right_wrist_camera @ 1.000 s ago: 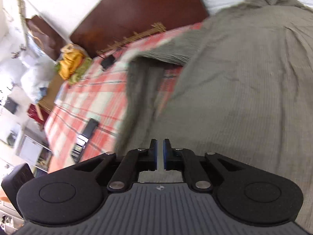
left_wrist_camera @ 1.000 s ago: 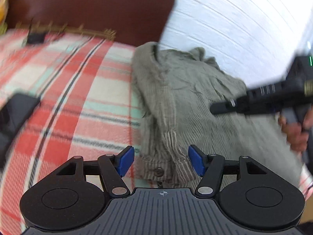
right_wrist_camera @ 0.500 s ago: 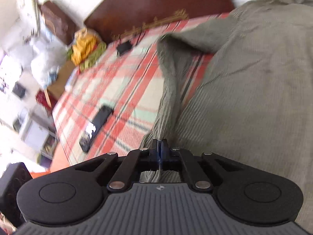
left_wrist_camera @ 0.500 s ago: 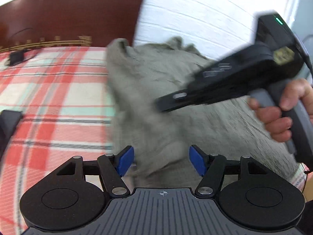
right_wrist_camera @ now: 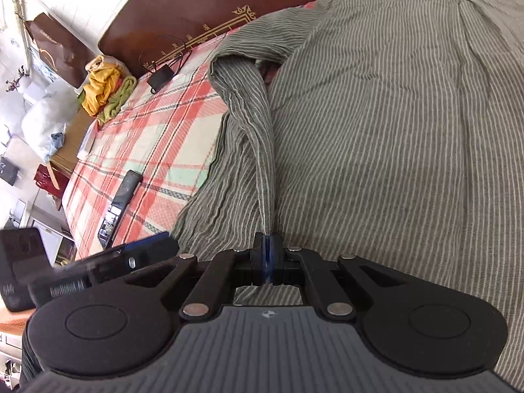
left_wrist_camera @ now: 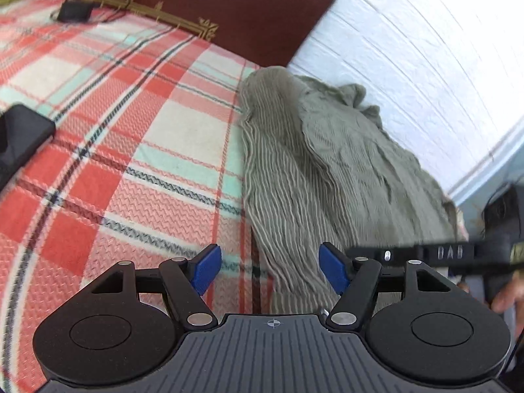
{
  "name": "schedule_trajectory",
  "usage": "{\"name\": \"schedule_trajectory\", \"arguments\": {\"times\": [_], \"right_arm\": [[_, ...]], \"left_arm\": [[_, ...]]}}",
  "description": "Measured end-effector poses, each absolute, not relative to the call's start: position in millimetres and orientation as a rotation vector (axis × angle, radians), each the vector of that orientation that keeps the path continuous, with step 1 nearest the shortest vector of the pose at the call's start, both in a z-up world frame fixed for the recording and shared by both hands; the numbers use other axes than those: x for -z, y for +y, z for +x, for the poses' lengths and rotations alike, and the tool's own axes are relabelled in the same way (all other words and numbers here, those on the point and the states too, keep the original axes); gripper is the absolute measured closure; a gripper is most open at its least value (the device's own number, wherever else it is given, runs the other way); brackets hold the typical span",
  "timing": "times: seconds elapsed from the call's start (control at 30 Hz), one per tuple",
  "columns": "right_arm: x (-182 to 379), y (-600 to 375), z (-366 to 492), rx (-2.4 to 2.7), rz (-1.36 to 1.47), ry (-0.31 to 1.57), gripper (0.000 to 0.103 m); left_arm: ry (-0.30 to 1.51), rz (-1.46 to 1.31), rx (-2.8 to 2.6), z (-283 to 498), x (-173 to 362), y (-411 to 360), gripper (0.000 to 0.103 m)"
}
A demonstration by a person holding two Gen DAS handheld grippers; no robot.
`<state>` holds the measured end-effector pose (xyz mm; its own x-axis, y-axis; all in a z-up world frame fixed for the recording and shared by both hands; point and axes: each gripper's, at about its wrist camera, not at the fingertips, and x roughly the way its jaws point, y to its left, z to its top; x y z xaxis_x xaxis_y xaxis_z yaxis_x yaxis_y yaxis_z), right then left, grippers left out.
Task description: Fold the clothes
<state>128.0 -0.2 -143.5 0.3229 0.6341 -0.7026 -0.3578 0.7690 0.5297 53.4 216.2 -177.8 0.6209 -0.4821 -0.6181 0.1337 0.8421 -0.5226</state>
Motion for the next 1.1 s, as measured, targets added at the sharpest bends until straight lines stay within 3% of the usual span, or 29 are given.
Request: {"name": "schedule_trajectory", "arguments": {"times": [0.07, 0.13, 0.17, 0.3, 0.43, 0.63, 1.07, 1.1], "right_arm": [[138.4, -1.9, 127.4, -0.66, 0.292, 1.04, 0.1], [133.3, -3.5, 126.9, -0.657, 0.283, 1.023, 0.098], [130.8, -4.4, 126.6, -0.655, 0.279, 1.015, 0.097], [120.6, -7.7, 125.5, -0.649, 0.261, 0.981, 0.075], [94.8, -8.3, 128.5, -0.684, 0.259, 0.926, 0.072], [59.2, 15.9, 154.0, -0.75, 0.216, 0.922, 0.055], [80.1, 82.5, 183.8, -0.694, -0.209, 1.06, 0.052], [84.9, 85.6, 185.4, -0.688, -0.232, 1.075, 0.077]], "left_arm": [[0.834, -0.456, 0.368, 62.5, 179.8, 212.6, 0.033], [0.857, -0.449, 0.381, 70.1, 181.5, 205.0, 0.068], [0.869, -0.457, 0.386, 72.7, 181.9, 203.0, 0.096], [0.798, -0.431, 0.382, 66.7, 164.5, 200.8, 0.096], [0.708, -0.378, 0.424, 53.7, 135.4, 192.7, 0.096], [0.658, -0.28, 0.521, 45.3, 113.6, 158.5, 0.096], [0.682, -0.208, 0.612, 43.4, 119.4, 116.3, 0.093], [0.683, -0.211, 0.609, 43.2, 119.5, 117.2, 0.089]]}}
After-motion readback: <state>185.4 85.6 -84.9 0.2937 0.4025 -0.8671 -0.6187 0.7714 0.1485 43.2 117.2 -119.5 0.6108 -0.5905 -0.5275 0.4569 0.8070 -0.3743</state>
